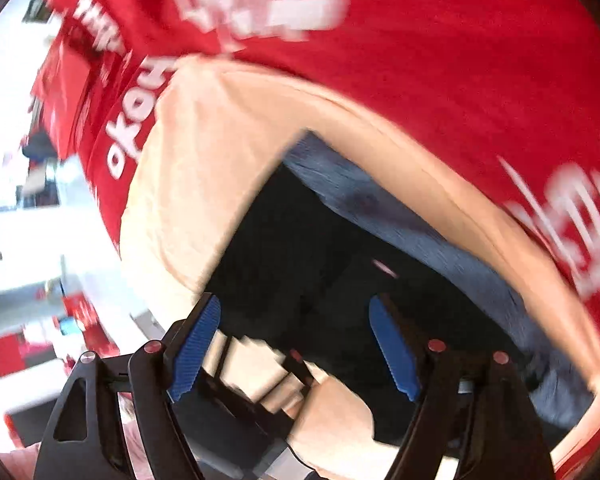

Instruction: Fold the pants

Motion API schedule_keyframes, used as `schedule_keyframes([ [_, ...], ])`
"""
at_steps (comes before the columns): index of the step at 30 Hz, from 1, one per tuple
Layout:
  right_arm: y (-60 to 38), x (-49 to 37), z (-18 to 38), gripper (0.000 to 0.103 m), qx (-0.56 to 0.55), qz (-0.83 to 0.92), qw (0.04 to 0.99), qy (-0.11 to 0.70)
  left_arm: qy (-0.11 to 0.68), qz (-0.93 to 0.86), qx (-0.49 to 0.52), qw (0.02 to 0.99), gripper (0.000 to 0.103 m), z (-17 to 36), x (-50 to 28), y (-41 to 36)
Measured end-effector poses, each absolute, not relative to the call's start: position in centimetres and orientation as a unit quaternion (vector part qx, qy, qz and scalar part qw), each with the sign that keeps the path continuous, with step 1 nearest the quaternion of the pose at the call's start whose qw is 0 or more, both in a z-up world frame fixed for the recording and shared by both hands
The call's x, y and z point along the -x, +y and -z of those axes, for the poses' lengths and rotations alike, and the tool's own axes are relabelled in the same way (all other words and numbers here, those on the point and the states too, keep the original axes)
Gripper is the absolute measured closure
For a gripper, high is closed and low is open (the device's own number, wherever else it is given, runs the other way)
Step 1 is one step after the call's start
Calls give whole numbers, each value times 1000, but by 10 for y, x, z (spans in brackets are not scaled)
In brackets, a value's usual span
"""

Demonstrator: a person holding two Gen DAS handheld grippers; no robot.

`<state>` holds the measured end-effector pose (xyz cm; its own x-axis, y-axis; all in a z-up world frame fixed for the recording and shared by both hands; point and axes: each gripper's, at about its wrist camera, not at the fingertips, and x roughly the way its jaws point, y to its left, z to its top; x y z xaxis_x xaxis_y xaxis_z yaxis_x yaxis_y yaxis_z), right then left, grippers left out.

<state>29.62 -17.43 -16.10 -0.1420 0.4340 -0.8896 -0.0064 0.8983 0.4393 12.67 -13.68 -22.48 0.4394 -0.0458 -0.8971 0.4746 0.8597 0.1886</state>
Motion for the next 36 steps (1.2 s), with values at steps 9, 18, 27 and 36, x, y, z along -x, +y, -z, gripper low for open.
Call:
schedule_keyframes([
  [9, -92, -325, 237, 45, -52, -206, 538, 815, 491, 161, -221, 827, 70, 219, -122, -130],
  [18, -171, -284, 181, 85, -138, -220, 614, 745, 466, 205, -230, 829, 70, 175, -92, -163],
  [27, -334, -173, 100, 85, -322, -203, 698, 607, 392, 302, -254, 831, 70, 97, -25, -253],
  [36, -486, -26, 114, 85, -427, -109, 727, 527, 386, 408, -307, 769, 70, 101, 62, -374],
])
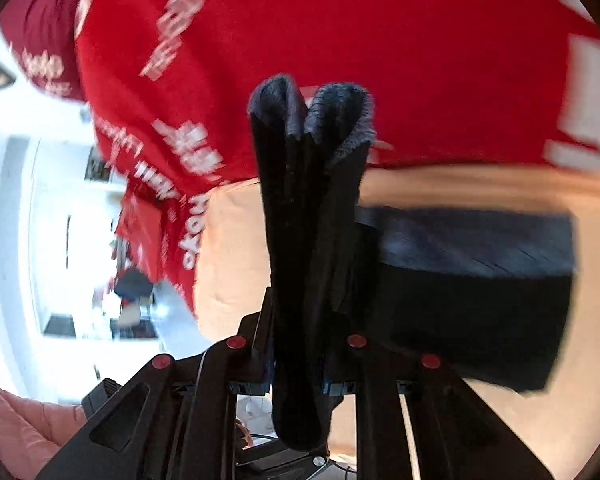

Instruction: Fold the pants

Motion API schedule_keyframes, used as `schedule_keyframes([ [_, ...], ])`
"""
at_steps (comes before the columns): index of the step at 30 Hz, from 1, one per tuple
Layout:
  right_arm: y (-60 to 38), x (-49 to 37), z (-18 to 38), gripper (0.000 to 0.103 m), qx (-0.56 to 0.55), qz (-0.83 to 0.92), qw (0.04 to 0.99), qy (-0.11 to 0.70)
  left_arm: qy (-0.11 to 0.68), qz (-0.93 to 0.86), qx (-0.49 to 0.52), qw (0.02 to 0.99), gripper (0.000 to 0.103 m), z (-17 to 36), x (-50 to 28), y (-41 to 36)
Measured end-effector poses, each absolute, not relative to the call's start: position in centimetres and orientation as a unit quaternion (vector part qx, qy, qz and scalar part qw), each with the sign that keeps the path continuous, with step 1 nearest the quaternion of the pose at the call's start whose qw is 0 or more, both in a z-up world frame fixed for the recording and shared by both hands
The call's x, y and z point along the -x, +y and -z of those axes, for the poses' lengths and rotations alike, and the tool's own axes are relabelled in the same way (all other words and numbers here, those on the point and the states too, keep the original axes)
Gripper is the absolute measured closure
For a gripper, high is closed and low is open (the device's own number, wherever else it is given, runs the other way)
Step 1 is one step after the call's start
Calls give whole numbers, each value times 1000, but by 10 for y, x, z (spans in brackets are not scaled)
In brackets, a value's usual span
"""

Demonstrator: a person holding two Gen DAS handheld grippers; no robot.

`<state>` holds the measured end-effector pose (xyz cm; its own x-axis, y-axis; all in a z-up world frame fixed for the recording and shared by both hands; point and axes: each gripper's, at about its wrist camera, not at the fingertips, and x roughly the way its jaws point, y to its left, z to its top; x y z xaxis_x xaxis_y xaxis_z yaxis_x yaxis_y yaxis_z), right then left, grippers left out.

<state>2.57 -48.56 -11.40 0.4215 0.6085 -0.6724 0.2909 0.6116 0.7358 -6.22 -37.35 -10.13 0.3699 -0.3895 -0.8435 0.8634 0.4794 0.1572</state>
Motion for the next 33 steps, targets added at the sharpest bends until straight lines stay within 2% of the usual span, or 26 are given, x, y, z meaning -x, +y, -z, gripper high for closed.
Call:
schedule_keyframes([
  [9, -543, 44, 221, 85, -478, -18, 697, 535, 428, 409, -369, 716, 69, 175, 111, -432],
  [11, -546, 49, 238, 85, -485, -14, 689, 538, 436, 400, -377, 713, 62, 181, 112, -433],
  [12, -545, 49, 243, 85, -486, -13, 689, 538, 440, 399, -373, 712, 55, 180, 111, -431],
  [16, -544, 50, 246, 84, -485, -4, 693, 534, 474, 404, -344, 703, 52, 171, 103, -417],
  [17, -543, 50, 243, 81, -480, -1, 695, 535, 481, 403, -339, 701, 48, 168, 100, -413],
  [18, -545, 54, 241, 80, -475, 3, 696, 539, 490, 398, -331, 701, 37, 164, 96, -407],
  [19, -542, 51, 237, 79, -465, 10, 699, 544, 498, 388, -320, 706, 31, 159, 90, -399],
  [25, -516, 39, 213, 69, -382, 54, 719, 578, 556, 335, -276, 709, 31, 149, 60, -366],
  [27, -510, 39, 208, 54, -352, 77, 723, 589, 569, 317, -272, 708, 31, 156, 41, -354],
  [33, -503, 53, 205, 51, -316, 116, 725, 601, 599, 279, -253, 706, 31, 162, 22, -334],
])
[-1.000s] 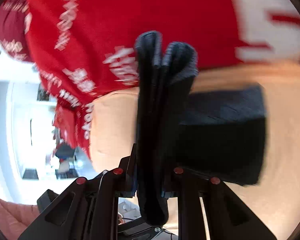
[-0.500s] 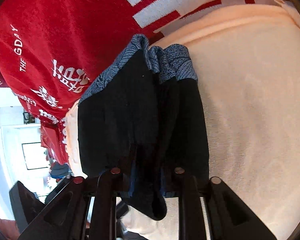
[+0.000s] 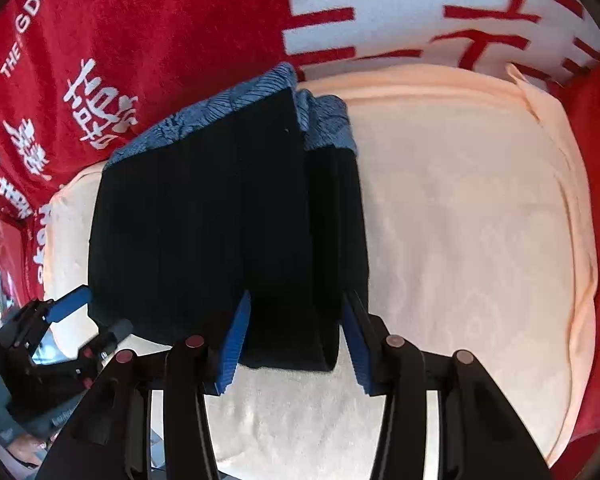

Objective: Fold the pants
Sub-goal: 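Lower the folded pants onto the cushion and open both grippers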

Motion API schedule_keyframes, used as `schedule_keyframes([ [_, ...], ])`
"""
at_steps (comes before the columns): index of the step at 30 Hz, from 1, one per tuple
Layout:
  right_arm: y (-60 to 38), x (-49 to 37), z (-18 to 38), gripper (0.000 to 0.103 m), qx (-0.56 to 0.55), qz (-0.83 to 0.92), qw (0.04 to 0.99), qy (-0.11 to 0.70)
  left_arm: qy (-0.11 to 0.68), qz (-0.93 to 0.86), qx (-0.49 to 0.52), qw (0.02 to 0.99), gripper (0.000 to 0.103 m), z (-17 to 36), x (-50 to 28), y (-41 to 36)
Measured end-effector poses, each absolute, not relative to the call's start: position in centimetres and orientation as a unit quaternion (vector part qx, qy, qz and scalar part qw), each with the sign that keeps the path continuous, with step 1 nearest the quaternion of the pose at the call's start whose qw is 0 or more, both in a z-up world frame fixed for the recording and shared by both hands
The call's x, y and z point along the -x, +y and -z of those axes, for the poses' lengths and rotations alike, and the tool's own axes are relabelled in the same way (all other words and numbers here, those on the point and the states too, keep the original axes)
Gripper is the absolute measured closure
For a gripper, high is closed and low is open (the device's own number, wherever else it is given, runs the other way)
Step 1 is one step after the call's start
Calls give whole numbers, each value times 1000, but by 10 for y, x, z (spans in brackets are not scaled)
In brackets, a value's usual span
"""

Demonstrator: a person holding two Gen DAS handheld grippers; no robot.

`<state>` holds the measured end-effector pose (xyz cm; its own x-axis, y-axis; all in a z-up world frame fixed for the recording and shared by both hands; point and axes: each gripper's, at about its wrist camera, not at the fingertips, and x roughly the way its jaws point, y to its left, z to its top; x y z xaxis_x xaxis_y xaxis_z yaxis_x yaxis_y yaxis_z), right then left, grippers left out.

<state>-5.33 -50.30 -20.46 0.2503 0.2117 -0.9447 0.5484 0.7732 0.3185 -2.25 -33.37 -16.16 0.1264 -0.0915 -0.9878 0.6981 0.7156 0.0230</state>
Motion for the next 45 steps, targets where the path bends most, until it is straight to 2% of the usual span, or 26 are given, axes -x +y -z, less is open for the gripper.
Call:
schedule_keyframes([
  [17, -499, 54, 196, 50, -308, 149, 717, 608, 616, 269, -232, 703, 30, 178, -4, -318],
  [19, -498, 55, 195, 50, -306, 151, 718, 607, 619, 263, -234, 702, 8, 180, -6, -317],
  [25, -498, 62, 189, 50, -305, 151, 721, 604, 625, 255, -239, 698, 7, 188, -8, -316],
  [30, -497, 66, 185, 38, -302, 152, 724, 601, 633, 253, -229, 695, 7, 192, -10, -316],
  [34, -498, 69, 182, 25, -301, 155, 727, 598, 641, 253, -220, 690, 7, 197, -14, -316],
  [37, -496, 69, 181, 24, -291, 157, 730, 599, 648, 253, -208, 688, 6, 198, -17, -313],
  [39, -495, 70, 180, 22, -283, 157, 733, 598, 649, 251, -195, 691, 1, 199, -21, -311],
  [42, -493, 68, 180, 21, -273, 156, 739, 595, 643, 249, -186, 699, 1, 197, -25, -308],
  [43, -492, 68, 180, 16, -271, 154, 740, 596, 644, 248, -187, 699, 1, 198, -26, -307],
  [45, -492, 67, 180, 13, -270, 152, 742, 594, 649, 247, -187, 695, 1, 197, -26, -308],
])
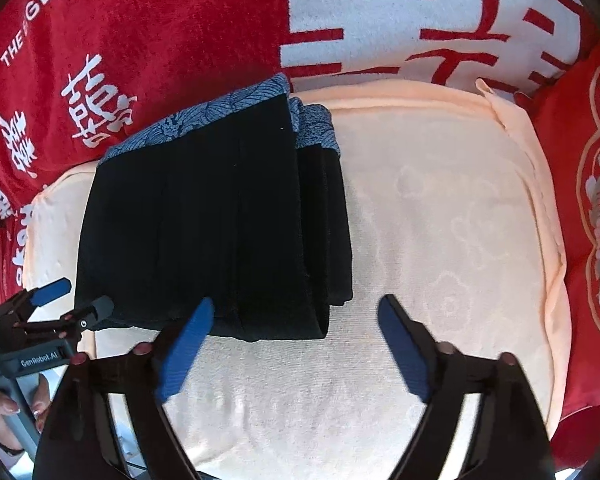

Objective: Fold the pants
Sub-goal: 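Lower the folded pants onto the cushion and open both grippers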

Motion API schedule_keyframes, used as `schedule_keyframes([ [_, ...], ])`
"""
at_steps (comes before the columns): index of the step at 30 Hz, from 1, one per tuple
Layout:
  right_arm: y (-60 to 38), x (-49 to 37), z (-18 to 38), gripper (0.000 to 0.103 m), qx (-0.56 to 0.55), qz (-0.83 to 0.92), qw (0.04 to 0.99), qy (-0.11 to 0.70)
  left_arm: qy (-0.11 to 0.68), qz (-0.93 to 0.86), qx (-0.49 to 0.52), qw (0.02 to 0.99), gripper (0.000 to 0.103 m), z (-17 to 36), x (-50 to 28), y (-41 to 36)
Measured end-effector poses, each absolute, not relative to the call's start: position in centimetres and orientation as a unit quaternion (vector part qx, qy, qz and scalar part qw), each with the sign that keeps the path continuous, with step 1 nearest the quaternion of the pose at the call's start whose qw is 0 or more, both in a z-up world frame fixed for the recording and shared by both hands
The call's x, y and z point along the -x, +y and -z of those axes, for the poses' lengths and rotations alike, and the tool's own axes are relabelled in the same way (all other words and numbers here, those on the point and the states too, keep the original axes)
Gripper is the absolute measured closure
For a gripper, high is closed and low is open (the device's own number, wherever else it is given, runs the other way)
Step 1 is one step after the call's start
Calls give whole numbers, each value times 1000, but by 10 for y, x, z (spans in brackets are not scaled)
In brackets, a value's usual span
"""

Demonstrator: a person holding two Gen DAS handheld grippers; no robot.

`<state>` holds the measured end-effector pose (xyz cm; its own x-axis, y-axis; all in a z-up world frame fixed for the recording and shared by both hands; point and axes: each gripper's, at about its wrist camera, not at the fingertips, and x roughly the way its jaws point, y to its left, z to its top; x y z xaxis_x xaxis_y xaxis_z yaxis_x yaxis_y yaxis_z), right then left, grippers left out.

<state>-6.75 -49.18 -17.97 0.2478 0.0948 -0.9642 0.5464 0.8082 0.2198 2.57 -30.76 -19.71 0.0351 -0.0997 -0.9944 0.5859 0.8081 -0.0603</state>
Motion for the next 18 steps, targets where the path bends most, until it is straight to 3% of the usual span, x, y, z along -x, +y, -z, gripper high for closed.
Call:
schedule_keyframes([
  [18, -495, 69, 182, 12, -282, 147, 734, 600, 669, 227, -182, 684, 1, 208, -40, -303],
])
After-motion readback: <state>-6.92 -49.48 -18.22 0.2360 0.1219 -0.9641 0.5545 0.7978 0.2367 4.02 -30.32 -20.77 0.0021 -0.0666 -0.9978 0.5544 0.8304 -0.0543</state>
